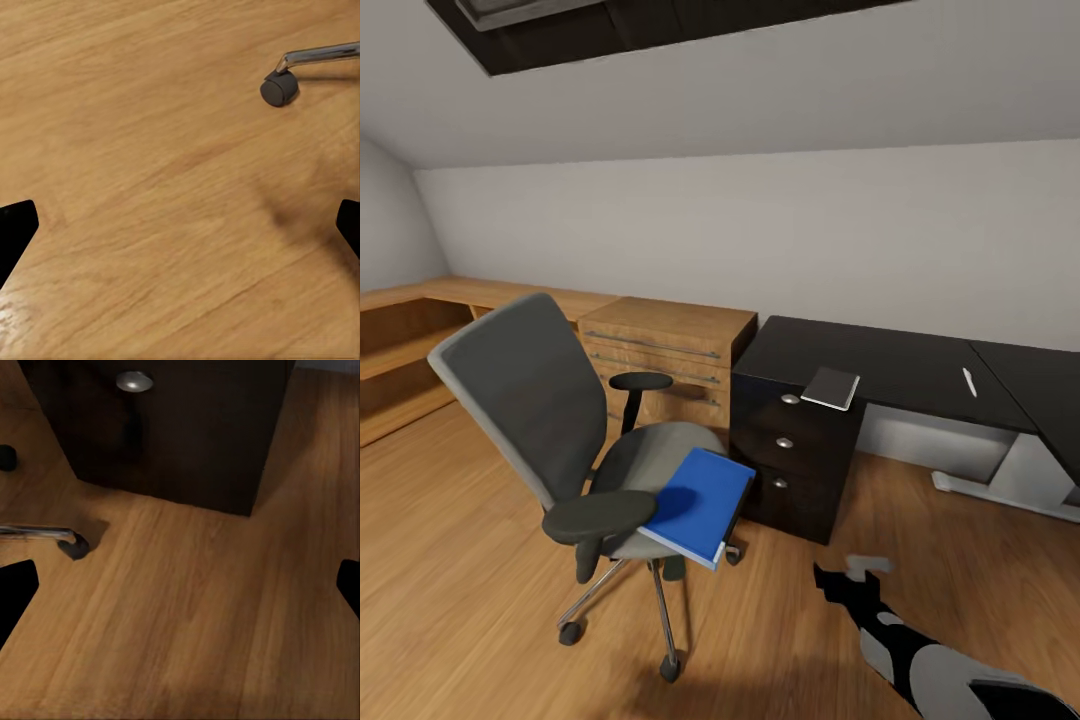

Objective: In the bedroom, organize the workspace by keeping the computer under the desk, ensuring the monitor is on the desk, placing the keyboard on the desk next to the monitor, placing the mouse on the desk next to the keyboard, moving the folder from the swivel chair onto the desk next to the mouse, stacking the notebook on top of the folder with the pen on top of the notebook, and positioning the swivel chair next to the desk.

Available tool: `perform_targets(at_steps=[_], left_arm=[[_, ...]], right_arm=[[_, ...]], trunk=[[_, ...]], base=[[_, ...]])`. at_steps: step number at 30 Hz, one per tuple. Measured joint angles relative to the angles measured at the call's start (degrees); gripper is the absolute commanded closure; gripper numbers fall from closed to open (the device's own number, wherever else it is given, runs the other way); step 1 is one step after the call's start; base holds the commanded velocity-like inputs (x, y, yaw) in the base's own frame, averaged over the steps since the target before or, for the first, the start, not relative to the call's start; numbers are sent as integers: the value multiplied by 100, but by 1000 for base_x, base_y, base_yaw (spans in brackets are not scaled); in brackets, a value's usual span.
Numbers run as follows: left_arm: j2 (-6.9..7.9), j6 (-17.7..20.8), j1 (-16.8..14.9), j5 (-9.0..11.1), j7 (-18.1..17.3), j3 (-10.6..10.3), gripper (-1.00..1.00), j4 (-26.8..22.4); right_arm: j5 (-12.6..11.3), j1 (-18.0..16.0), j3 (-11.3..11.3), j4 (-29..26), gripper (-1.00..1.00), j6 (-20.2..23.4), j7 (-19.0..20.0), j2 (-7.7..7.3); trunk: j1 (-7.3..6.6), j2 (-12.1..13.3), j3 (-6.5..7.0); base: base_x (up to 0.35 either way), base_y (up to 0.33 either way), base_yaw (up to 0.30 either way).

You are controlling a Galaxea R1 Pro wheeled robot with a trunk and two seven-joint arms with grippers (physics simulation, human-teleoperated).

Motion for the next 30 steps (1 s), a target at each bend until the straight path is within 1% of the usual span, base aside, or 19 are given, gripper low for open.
perform_targets(at_steps=[1, 3, 5, 7, 10, 12, 14, 15, 17, 19, 23, 30], left_arm=[[0, -1, 0, 1, -2, -24, -100, 41], [1, -1, 0, 0, -3, -91, -100, 201], [11, -14, 0, -5, -7, -141, -100, 441], [17, -53, 0, -9, -9, -161, -100, 577], [14, -233, 0, -16, -11, -191, -100, 727], [15, -385, 0, -41, -12, -261, -100, 814], [20, -495, -1, -79, -13, -409, -100, 904], [22, -552, -1, -97, -10, -528, -100, 945], [23, -630, -1, -113, -10, -691, -100, 984], [25, -691, -1, -124, -12, -792, -100, 1004], [26, -736, -1, -129, -13, -869, -100, 1021], [31, -755, -1, -134, -13, -904, -100, 1154]], right_arm=[[-61, 192, -2, 33, -100, -88, 3, -11], [-115, 441, -1, 59, -100, -206, 6, -25], [-148, 582, 1, 71, -100, -323, 8, -40], [-158, 643, 2, 76, -100, -401, 9, -43], [-172, 783, 2, 82, -100, -560, 6, -54], [-175, 832, 3, 83, -100, -590, 1, -58], [-177, 887, 3, 86, -100, -611, -2, -58], [-176, 932, 4, 91, -100, -623, -4, -45], [-183, 1037, 3, 96, -100, -650, -5, -21], [-191, 1155, 6, 98, -100, -702, -6, 6], [-192, 1256, 5, 94, -100, -888, -7, 36], [-193, 1299, 3, 93, -100, -1056, -13, 35]], trunk=[[0, 0, 0], [0, 0, 0], [0, 0, 1], [0, 0, 1], [0, 0, 1], [0, 0, 1], [0, 0, 2], [0, 0, 4], [0, 0, 12], [0, 0, 25], [0, 0, 56], [0, 0, 117]], base=[[0, 0, 0], [0, 0, 0], [0, 0, 0], [0, 0, 0], [0, 0, 0], [0, 0, 0], [0, 0, 7], [0, 0, 29], [0, 0, 59], [0, 0, 79], [0, 0, 55], [0, 0, 12]])
